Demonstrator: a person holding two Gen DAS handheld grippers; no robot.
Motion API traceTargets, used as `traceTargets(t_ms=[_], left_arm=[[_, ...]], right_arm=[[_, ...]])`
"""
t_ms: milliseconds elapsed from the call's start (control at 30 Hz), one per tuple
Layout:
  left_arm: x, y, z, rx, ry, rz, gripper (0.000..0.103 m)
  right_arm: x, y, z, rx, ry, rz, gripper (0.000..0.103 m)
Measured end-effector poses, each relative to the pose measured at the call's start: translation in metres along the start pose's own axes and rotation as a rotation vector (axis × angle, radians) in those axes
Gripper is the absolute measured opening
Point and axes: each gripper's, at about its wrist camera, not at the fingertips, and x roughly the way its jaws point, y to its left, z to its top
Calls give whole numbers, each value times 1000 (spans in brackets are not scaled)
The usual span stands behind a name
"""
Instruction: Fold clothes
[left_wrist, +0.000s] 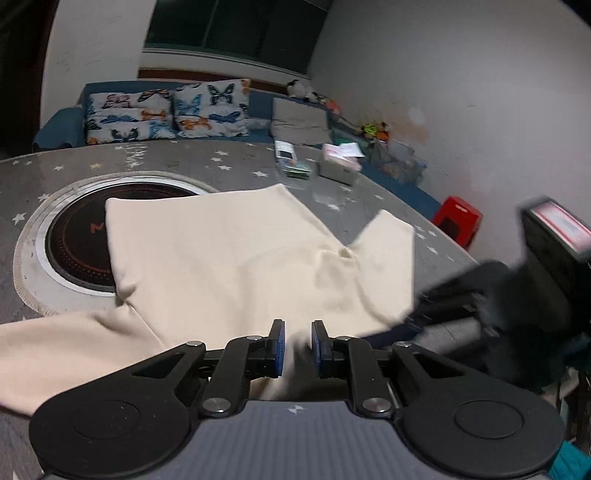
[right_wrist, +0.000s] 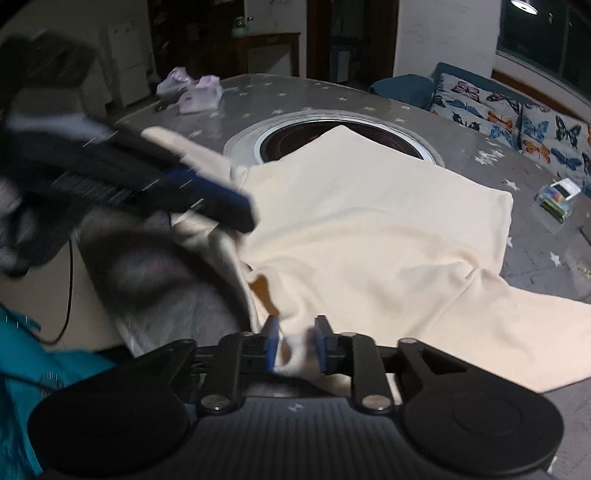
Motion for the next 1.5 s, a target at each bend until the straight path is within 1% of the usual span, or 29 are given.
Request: traceTargets(t_ms=[67,133,200,267,300,333,367,467,533,633,733,800,833,933,1000,1100,1133,1233,1333,1433,1500], left_arm=[[2,8,7,-46,-25,-5,17],[8,13,12,-66,-27,4,17],[16,15,9,-69,6,-1,16],[22,12,3,-53,33,-4,16],[24,11,0,-45,44,-4,16],[27,12,-3,-47,54,-2,16],[30,13,-6,-55,64,0,16],[36,18,-13,-62,86,23,16],[37,22,-17,-72,87,20,16],[37,25,-16,-84,88,17,16],[34,25,-11,-77,81,33,19],[31,26,-6,-74,61,43,20],[29,27,-3,-73,51,48,20],[33,36,6,-88,25,89,22],[38,44,9,-114,24,110,22],[40,54,7,-128,28,156,22],[40,58,6,-135,32,173,22],[29,75,2,-173,21,198,22],[20,89,5,-229,15,188,22],[23,87,15,-208,-6,191,23],[34,85,22,-183,-7,213,24]], right_arm=[[-1,3,-2,-16,1,-11,27],[-2,6,-4,-33,3,-22,27],[-1,8,-5,-44,12,-26,29],[3,10,-6,-50,26,-25,29],[3,11,-7,-55,27,-28,27],[2,14,-8,-62,23,-39,22],[1,14,-8,-63,19,-45,7],[-14,14,-9,-63,-26,-65,5],[-21,16,-11,-64,-16,-52,5],[-17,19,-20,-81,44,-32,4],[-21,11,-19,-48,40,-1,6],[-32,1,-10,-14,3,13,17],[-35,-3,-7,-6,-12,5,19],[-32,-25,8,32,-57,-88,22],[-24,-41,16,70,-75,-147,22],[-3,-62,20,121,-83,-193,22],[5,-68,21,134,-72,-207,22],[19,-86,10,177,-19,-255,22],[9,-90,1,193,-23,-241,23],[1,-92,2,197,-38,-248,23],[1,-96,8,212,-55,-249,24]])
